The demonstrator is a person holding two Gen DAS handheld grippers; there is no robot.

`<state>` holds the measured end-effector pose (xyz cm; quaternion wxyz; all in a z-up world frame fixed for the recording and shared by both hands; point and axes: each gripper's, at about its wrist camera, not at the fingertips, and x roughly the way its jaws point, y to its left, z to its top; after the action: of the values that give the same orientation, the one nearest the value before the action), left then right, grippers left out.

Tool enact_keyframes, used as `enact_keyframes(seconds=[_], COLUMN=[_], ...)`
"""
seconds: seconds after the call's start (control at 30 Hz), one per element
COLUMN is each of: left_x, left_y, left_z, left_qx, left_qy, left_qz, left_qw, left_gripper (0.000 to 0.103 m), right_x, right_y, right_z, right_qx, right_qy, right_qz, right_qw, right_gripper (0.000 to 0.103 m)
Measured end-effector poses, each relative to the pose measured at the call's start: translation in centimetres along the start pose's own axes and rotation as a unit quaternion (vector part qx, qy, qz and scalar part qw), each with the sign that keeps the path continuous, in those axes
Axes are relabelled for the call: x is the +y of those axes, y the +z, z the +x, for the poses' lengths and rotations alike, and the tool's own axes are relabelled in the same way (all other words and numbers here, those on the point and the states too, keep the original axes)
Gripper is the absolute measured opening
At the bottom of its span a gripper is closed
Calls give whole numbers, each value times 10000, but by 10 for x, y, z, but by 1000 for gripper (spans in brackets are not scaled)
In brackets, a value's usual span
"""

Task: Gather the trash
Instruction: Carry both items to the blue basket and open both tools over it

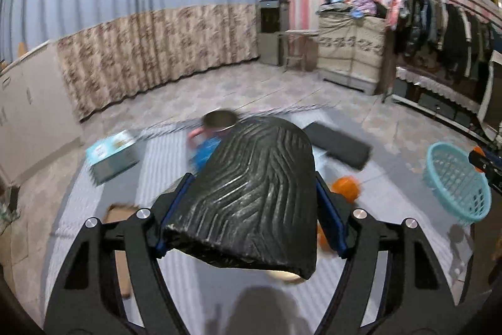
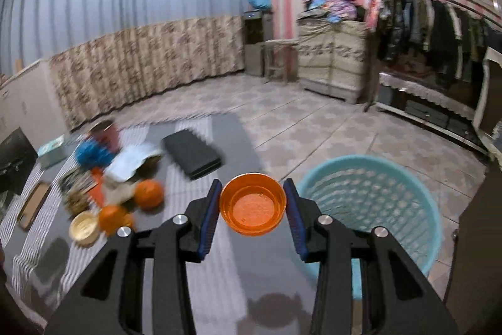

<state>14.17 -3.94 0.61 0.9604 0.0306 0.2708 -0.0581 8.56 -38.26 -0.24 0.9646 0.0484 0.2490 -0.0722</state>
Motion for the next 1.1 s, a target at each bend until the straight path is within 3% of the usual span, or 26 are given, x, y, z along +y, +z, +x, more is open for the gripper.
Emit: enact_keyframes(seconds=[0.3, 0.47, 0.63, 0.83, 0.97, 1.1], left_x=[-143, -223, -301, -356, -370, -366], left_y=[33, 30, 15, 3, 1, 7], left_z=[11, 25, 52, 96, 112, 119], left_qx=[-470, -395, -175, 251, 411, 488], left_qy=[-999, -1504, -2012, -2254, -2327, -2374], left_qz=[425, 724, 933, 1243, 1385, 1228], left_qw=[9930, 9852, 9749, 9660, 9618, 9624], left_gripper=[72, 72, 72, 72, 73, 87], right_x=[-114, -171, -193, -205, -212, -212], right_y=[44, 23, 12, 0, -3, -5], right_z=[-17, 2, 19, 35, 35, 39], right_qx=[-478, -245, -105, 137, 124, 209], right_qy=[-842, -1076, -1091, -1068, -1051, -1047], right_qz=[315, 796, 964, 1086, 1286, 1342], right_qw=[9948, 9907, 9893, 9882, 9860, 9852], right_gripper=[40, 40, 40, 40, 40, 40])
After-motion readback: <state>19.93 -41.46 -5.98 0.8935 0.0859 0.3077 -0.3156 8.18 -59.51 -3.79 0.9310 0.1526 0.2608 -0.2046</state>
